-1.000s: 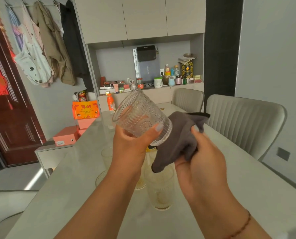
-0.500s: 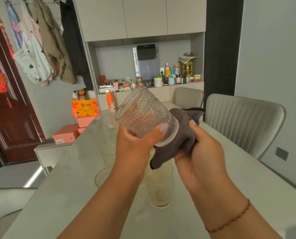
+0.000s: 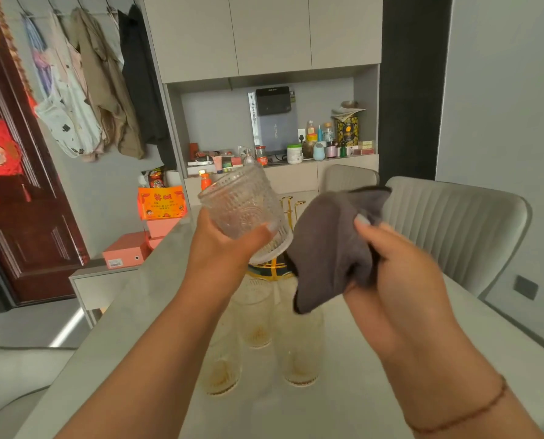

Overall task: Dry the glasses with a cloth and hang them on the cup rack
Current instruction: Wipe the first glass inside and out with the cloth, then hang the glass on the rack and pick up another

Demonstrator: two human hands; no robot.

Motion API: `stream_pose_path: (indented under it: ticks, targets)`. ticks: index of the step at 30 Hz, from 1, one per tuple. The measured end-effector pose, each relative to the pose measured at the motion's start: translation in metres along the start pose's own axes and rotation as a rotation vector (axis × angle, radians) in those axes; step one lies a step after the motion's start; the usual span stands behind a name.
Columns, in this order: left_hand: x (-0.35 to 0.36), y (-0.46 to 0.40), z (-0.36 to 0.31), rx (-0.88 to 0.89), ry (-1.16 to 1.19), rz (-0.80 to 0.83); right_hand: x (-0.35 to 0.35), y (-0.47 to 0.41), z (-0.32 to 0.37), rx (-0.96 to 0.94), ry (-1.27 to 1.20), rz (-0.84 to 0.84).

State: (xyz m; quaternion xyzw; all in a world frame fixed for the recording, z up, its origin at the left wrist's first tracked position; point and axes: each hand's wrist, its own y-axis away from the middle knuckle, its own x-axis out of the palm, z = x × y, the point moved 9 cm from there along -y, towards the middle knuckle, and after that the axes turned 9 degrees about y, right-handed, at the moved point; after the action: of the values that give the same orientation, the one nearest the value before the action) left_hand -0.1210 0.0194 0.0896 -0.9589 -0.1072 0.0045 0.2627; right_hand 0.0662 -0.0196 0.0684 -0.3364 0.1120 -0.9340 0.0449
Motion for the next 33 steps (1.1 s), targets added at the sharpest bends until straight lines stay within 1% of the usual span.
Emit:
stream_pose_path:
  ticks: [2,5,8,10,12,14,16,18,20,22,25,29,33]
  targets:
    - [-0.001,0.0,0.005,-0.065,-0.115,0.013,0.006,-0.009,0.02,-0.107,0.025,0.035]
    - [0.012,0.01,0.017,-0.208,-0.112,0.148,0.014,-0.02,0.038,-0.204,0.151,0.092]
    - [0.029,0.021,0.021,-0.328,0.044,0.309,0.017,-0.027,0.03,-0.208,0.47,0.165]
    - [0.035,0.025,0.021,-0.408,0.195,0.368,0.017,-0.029,0.02,-0.206,0.598,0.208]
    - [0.038,0.029,0.029,-0.529,0.335,0.39,0.019,-0.029,0.016,-0.222,0.614,0.258]
    - [0.04,0.032,0.037,-0.638,0.419,0.4,0.021,-0.032,0.015,-0.252,0.591,0.264]
    - [0.045,0.033,0.039,-0.709,0.517,0.401,0.019,-0.039,0.017,-0.297,0.571,0.198]
    - [0.047,0.031,0.038,-0.743,0.622,0.343,0.015,-0.05,0.019,-0.347,0.555,0.109]
    - [0.042,0.025,0.039,-0.721,0.666,0.208,0.014,-0.06,0.02,-0.392,0.548,0.042]
    - [0.036,0.016,0.039,-0.666,0.652,0.096,0.016,-0.069,0.018,-0.411,0.564,0.011]
    - [0.02,-0.008,0.039,-0.583,0.572,-0.007,0.017,-0.086,0.008,-0.341,0.559,-0.013]
    - [-0.006,-0.055,0.038,-0.492,0.374,-0.057,-0.004,-0.117,0.001,-0.242,0.471,-0.148]
    - [-0.047,-0.117,0.043,-0.346,0.118,-0.206,-0.035,-0.141,0.001,-0.191,0.394,-0.301]
